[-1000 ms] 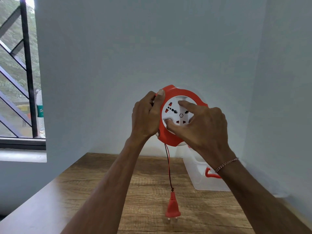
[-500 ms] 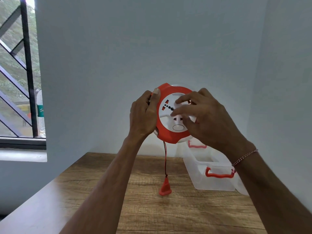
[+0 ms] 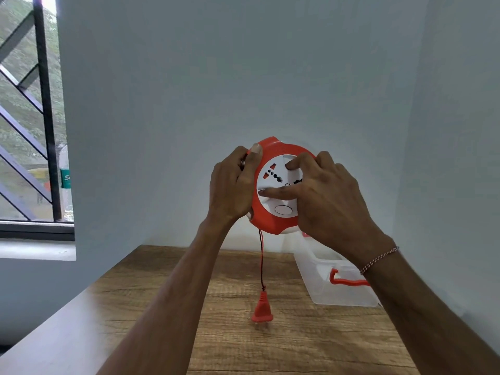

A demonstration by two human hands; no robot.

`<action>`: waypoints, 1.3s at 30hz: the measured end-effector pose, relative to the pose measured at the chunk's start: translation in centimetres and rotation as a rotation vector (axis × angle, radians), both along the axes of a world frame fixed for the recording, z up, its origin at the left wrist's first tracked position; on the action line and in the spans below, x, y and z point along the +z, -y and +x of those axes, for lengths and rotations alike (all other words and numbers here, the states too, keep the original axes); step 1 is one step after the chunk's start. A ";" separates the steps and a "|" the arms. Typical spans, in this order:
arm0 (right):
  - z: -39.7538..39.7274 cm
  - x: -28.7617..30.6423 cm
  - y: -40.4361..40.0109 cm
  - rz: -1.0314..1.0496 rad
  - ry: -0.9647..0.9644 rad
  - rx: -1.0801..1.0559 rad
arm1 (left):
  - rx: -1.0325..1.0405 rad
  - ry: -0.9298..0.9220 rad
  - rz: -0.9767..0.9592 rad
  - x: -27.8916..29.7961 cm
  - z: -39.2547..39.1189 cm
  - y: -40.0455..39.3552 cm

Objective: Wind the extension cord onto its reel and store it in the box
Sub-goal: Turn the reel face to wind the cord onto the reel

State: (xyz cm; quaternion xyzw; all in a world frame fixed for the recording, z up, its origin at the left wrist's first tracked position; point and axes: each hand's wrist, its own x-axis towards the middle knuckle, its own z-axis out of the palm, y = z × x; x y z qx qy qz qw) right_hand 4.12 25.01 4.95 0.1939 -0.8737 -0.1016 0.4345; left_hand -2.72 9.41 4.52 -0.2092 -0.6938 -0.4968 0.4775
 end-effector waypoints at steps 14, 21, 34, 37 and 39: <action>-0.9 -0.4 -0.9 -0.363 -0.076 0.156 | -0.032 0.010 0.043 -0.2 -0.2 -0.4; -0.7 -0.8 -0.4 -0.518 -0.119 0.207 | -0.017 0.015 0.010 -0.2 -0.3 -0.5; -2.1 -1.3 0.4 -0.851 -0.189 0.210 | -0.011 -0.003 0.034 -0.5 0.4 -1.9; -2.7 -1.5 0.3 -0.895 -0.162 0.202 | -0.005 -0.007 0.037 -0.5 0.4 -2.1; -2.7 -1.3 0.2 -0.878 -0.144 0.207 | -0.005 -0.006 0.040 -0.6 0.3 -1.9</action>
